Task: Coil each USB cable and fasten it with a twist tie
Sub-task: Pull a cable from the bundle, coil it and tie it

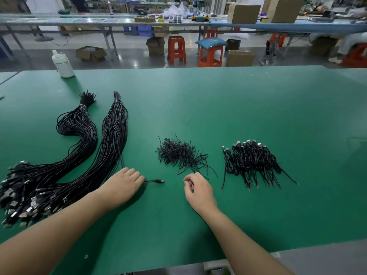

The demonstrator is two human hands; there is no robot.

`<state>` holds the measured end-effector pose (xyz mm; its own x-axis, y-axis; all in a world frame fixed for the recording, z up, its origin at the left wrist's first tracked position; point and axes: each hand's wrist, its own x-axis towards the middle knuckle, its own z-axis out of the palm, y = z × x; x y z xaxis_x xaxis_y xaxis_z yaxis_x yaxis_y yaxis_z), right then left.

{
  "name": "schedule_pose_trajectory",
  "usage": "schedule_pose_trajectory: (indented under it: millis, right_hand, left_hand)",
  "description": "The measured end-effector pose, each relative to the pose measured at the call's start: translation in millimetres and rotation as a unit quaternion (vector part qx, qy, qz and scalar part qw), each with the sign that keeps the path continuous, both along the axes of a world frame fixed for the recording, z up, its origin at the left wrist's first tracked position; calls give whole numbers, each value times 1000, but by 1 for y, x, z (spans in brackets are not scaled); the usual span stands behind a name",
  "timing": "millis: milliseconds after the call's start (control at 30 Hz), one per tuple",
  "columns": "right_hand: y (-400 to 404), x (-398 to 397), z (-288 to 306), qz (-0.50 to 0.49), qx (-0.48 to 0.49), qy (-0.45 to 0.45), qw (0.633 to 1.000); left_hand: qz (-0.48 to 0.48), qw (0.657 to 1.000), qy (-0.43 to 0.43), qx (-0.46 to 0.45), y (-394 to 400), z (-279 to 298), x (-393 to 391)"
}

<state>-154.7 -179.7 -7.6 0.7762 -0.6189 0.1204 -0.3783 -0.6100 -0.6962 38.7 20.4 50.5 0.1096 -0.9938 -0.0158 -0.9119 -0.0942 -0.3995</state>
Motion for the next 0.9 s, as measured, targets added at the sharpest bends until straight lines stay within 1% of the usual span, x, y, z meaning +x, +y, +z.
schedule_pose_trajectory:
  millis: [100, 133, 167, 200, 267, 300, 333, 367, 400, 433, 467, 500, 533, 567, 600, 633, 700, 800, 833, 900]
  right_hand:
    - [0, 0, 0, 0, 0, 1, 1000]
    - [0, 0, 0, 0, -3, 1, 1000]
    - [0, 0, 1, 1, -6, 3, 1000]
    - [0, 0, 1, 3, -11, 5, 1000]
    - [0, 0, 2, 5, -17, 9, 1000]
    - [0, 0, 3, 5, -14, 7, 1000]
    - [0, 0, 4, 5, -10, 5, 1000]
    - [0, 0, 5, 5, -6, 4, 1000]
    - [0, 0, 7, 6, 2, 4, 1000]
    - [-1, -1, 8, 6, 17, 1, 1000]
    - [-1, -1, 9, 6, 39, -6, 999]
    - [-1, -2, 11, 5, 64, -18, 998]
    - [-1, -3, 12, 6, 83, -28, 996]
    - [-1, -3, 12, 9, 93, -33, 995]
    - [-1, -3, 12, 14, 91, -31, 995]
    - [-2, -3, 12, 20, 80, -24, 996]
    - [-2, -2, 10, 32, 46, -12, 998]
    - [-2, -1, 7, 42, 20, -6, 999]
    - [-3, -1, 7, 40, 18, -3, 999]
    - [-4, 0, 5, 38, 21, -2, 999]
  left_hand:
    - [25, 998, 57, -23, -14, 8, -19]
    - [37, 995, 91, -22, -20, 9, -28]
    - [68, 987, 145, -22, -26, 10, -39]
    - [102, 971, 211, -36, -32, 10, -51]
    - [151, 922, 337, -115, -45, 7, -74]
    - [175, 889, 393, -155, -52, 7, -84]
    - [203, 842, 462, -190, -59, 6, -93]
    - [237, 776, 540, -223, -66, 6, -100]
    - [268, 697, 615, -255, -71, 5, -107]
    - [298, 618, 671, -280, -76, 3, -111]
    - [323, 556, 707, -294, -78, -1, -114]
    - [341, 521, 724, -298, -78, -4, -116]
    - [352, 505, 731, -294, -78, -9, -118]
    - [357, 498, 734, -291, -77, -14, -120]
    - [359, 506, 730, -287, -77, -16, -121]
    - [356, 527, 719, -280, -77, -17, -122]
    - [345, 584, 686, -263, -79, -16, -126]
    - [337, 644, 642, -245, -81, -15, -128]
    - [327, 675, 620, -229, -82, -15, -128]
    - [300, 763, 536, -200, -81, -16, -126]
